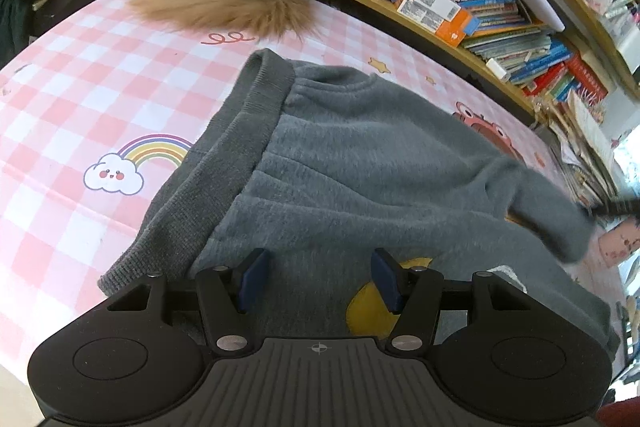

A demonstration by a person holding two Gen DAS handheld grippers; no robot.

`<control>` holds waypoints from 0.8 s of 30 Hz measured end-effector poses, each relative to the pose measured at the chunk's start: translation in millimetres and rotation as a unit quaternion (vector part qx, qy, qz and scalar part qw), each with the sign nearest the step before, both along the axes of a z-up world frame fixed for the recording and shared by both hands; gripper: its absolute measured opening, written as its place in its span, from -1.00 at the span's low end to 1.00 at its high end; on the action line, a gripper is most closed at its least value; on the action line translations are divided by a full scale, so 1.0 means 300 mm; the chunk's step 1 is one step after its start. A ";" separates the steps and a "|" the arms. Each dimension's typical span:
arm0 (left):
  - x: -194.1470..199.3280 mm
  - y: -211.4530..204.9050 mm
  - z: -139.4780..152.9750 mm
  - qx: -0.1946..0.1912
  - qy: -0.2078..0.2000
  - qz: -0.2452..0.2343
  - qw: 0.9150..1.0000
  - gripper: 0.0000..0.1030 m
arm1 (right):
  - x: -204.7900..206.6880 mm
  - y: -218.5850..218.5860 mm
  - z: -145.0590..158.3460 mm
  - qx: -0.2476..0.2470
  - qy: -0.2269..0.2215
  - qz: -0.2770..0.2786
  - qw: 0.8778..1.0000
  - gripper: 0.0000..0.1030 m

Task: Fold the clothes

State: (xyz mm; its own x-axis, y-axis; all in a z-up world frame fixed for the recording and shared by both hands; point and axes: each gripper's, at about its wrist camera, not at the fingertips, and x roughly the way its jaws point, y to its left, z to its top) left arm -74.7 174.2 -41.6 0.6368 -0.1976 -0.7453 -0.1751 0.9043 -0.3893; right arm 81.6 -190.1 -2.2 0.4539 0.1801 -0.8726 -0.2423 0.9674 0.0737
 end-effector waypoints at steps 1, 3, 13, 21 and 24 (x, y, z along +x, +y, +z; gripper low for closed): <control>-0.002 0.003 -0.001 -0.003 -0.001 0.002 1.000 0.11 | -0.060 0.003 -0.012 0.001 -0.006 -0.017 1.000 -0.71; -0.005 0.010 -0.004 -0.008 -0.004 0.005 1.000 0.12 | -0.166 -0.004 -0.061 0.011 0.008 -0.051 0.999 -0.70; -0.001 0.010 -0.005 -0.005 -0.005 -0.004 1.000 0.12 | -0.170 -0.094 0.040 0.050 0.021 -0.156 0.986 0.17; -0.009 0.007 -0.009 -0.004 -0.012 -0.003 1.000 0.16 | 0.051 -0.046 0.018 0.035 0.056 -0.225 0.972 0.21; -0.015 0.005 -0.011 -0.002 -0.017 -0.003 1.000 0.17 | 0.111 0.006 -0.035 -0.032 0.068 -0.199 0.977 -0.02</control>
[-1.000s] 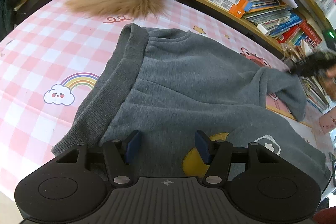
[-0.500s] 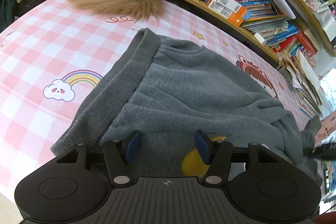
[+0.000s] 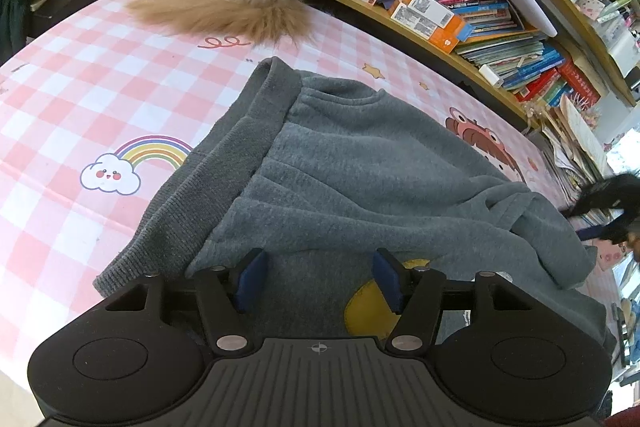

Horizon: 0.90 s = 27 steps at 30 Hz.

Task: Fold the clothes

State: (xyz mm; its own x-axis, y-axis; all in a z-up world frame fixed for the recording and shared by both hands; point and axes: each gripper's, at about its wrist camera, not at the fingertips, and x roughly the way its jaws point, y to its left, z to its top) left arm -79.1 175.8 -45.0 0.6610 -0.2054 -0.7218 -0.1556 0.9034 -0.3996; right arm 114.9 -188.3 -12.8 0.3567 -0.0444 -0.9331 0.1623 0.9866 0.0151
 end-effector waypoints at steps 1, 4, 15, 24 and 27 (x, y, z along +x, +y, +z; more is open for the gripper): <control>-0.001 0.001 -0.001 -0.001 -0.001 0.001 1.000 0.17 | 0.002 0.008 -0.028 -0.019 0.011 0.013 1.000 -0.21; -0.005 0.004 -0.001 -0.006 -0.004 0.005 1.000 0.17 | 0.013 0.003 -0.071 -0.042 0.026 0.032 0.998 -0.72; 0.000 -0.012 0.003 0.006 0.006 -0.002 1.000 0.19 | -0.172 -0.468 0.212 0.133 -0.218 -0.135 0.957 -0.38; 0.006 -0.023 0.068 0.011 0.009 -0.023 1.000 0.16 | -0.236 -0.622 -0.069 0.152 -0.097 -0.233 0.956 -0.33; 0.020 -0.014 0.121 0.017 -0.019 -0.019 1.000 0.11 | -0.214 -0.543 -0.018 0.117 -0.133 -0.167 0.970 -0.40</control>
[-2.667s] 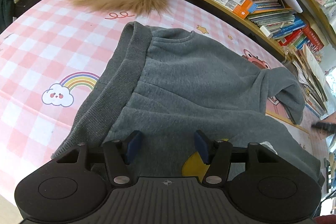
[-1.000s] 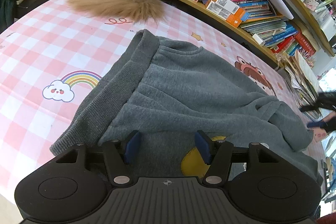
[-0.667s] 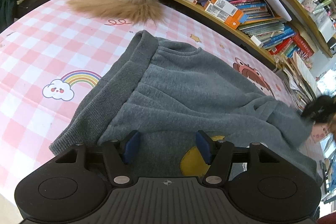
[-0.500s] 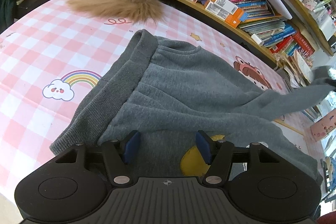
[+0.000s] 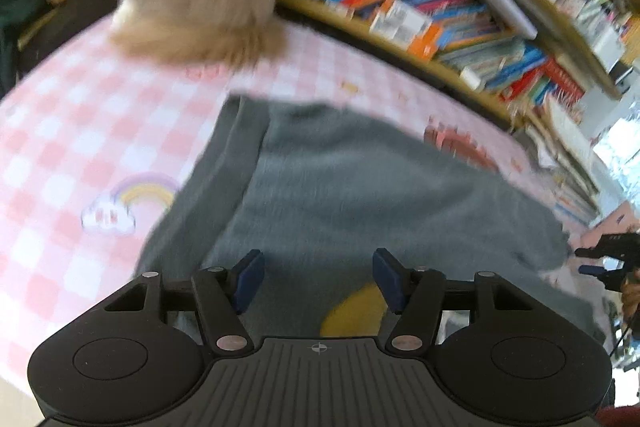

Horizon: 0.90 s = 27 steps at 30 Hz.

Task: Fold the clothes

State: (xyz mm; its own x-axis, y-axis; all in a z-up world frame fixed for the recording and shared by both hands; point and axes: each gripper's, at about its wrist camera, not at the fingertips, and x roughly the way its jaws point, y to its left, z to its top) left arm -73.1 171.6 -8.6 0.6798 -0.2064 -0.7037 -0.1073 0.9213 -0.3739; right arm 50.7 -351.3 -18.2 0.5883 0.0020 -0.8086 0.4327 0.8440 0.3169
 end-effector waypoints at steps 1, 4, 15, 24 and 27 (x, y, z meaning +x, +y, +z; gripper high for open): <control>0.014 0.001 0.014 0.007 -0.006 0.001 1.000 0.09 | 0.022 0.026 0.006 -0.011 0.001 0.029 1.000 -0.61; 0.090 0.018 0.034 0.025 -0.008 0.004 1.000 -0.42 | 0.097 0.100 -0.008 -0.043 0.030 0.099 0.994 -0.90; 0.408 -0.033 -0.085 0.031 0.061 0.001 0.998 -0.99 | 0.304 0.117 -0.058 -0.106 0.053 0.148 0.982 -0.95; 0.449 0.126 -0.098 -0.009 0.049 0.126 0.991 -0.95 | -0.028 0.153 0.007 -0.171 0.009 0.241 0.955 -0.80; 0.429 0.115 -0.082 0.005 0.048 0.121 0.991 -0.95 | -0.169 0.145 0.006 -0.174 0.016 0.246 0.953 -0.79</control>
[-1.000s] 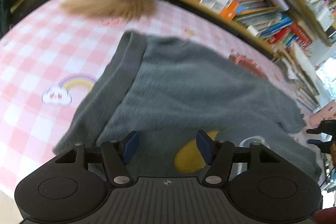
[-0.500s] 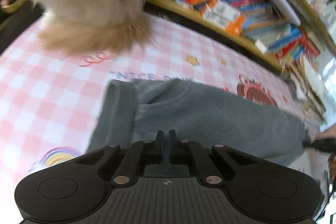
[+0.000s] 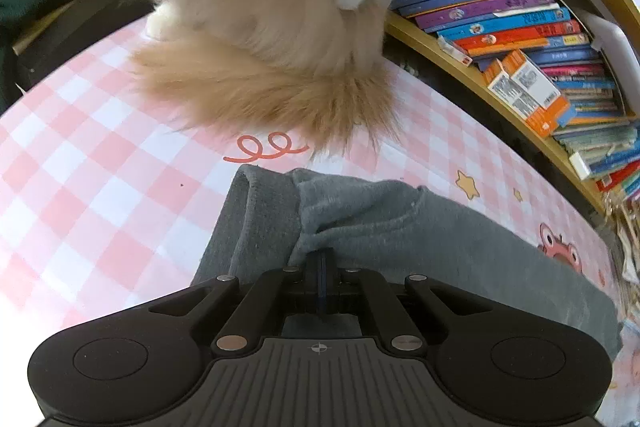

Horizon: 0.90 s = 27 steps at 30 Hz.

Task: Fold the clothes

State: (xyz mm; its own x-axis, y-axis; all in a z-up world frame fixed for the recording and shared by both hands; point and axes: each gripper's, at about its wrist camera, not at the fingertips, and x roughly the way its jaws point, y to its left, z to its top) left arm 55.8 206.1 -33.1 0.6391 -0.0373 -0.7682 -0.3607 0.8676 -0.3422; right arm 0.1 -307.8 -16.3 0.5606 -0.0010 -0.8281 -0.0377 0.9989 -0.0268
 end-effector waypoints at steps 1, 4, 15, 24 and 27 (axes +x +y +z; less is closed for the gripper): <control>-0.022 -0.006 0.012 0.006 -0.006 -0.005 1.000 -0.94 | -0.047 -0.003 0.000 -0.001 0.002 0.001 1.000 -0.79; -0.109 -0.010 0.049 0.005 -0.030 -0.023 0.999 -0.94 | -0.124 -0.018 -0.002 0.007 0.007 -0.023 1.000 -0.79; -0.493 -0.068 0.020 -0.064 -0.018 -0.017 0.998 -0.94 | -0.067 -0.152 -0.087 0.034 0.017 -0.069 0.997 -0.90; -0.564 -0.042 0.024 -0.002 -0.003 0.042 0.999 -0.93 | -0.089 -0.052 -0.083 -0.029 0.015 -0.024 0.999 -0.38; -0.592 -0.049 0.061 0.031 -0.011 0.057 0.998 -0.90 | -0.122 -0.004 -0.085 -0.038 0.008 -0.010 0.999 -0.38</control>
State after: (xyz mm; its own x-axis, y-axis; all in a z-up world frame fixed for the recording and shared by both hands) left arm -121.9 191.4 -14.9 0.6533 0.0839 -0.7525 -0.4517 0.8408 -0.2984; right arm -36.3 -309.0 -41.9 0.5460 -0.0749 -0.8344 -0.0190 0.9946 -0.1017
